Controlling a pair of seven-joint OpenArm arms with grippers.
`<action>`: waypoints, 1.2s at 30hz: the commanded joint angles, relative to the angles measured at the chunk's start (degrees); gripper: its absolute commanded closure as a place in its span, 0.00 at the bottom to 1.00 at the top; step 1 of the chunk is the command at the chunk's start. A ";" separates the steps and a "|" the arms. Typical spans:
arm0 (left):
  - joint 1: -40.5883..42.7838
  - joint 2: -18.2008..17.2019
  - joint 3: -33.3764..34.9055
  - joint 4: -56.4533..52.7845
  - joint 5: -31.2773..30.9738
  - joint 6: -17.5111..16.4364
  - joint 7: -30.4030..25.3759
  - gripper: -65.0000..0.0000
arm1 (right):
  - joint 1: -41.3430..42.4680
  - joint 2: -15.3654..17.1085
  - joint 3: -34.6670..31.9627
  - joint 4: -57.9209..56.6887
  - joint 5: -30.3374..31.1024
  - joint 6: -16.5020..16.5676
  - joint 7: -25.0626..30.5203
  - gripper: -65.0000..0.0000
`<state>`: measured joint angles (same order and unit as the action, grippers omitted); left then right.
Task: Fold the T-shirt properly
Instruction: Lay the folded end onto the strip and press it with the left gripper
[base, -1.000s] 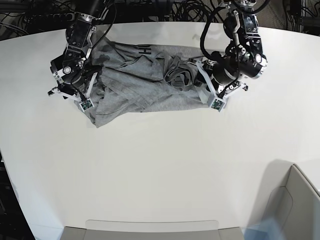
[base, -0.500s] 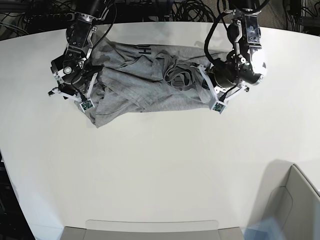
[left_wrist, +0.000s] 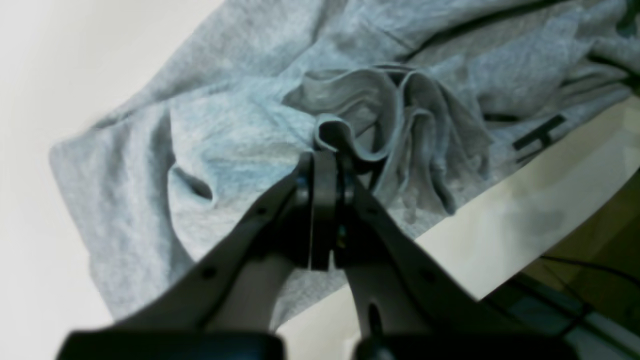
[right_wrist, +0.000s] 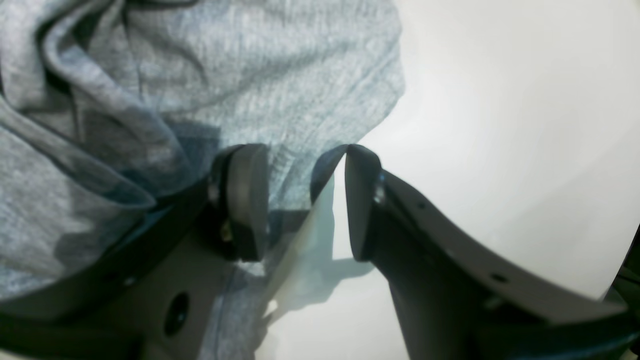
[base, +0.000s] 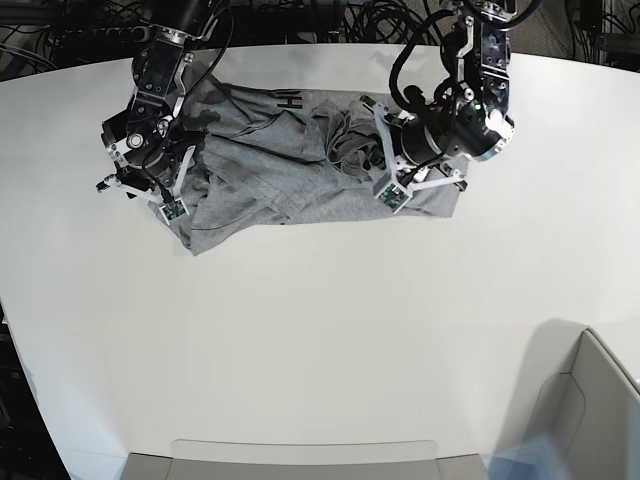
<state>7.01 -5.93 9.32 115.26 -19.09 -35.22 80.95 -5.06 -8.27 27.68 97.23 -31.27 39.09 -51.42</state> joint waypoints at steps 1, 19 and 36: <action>0.34 0.26 1.54 1.00 -0.73 -0.07 -0.95 1.00 | 0.09 -0.21 -0.12 0.04 0.28 0.91 -0.93 0.60; 2.62 -4.31 14.46 0.83 -0.56 0.37 -1.34 0.98 | 0.62 -0.30 -0.65 0.04 2.30 0.91 -0.93 0.60; 3.06 -4.48 -2.68 1.53 -12.42 -2.98 -1.43 0.71 | 0.97 -0.12 -0.65 -1.80 2.21 0.91 -0.93 0.60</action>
<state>10.28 -10.79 6.39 115.66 -30.55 -38.48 80.27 -4.12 -8.14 27.20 95.74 -28.91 39.11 -51.59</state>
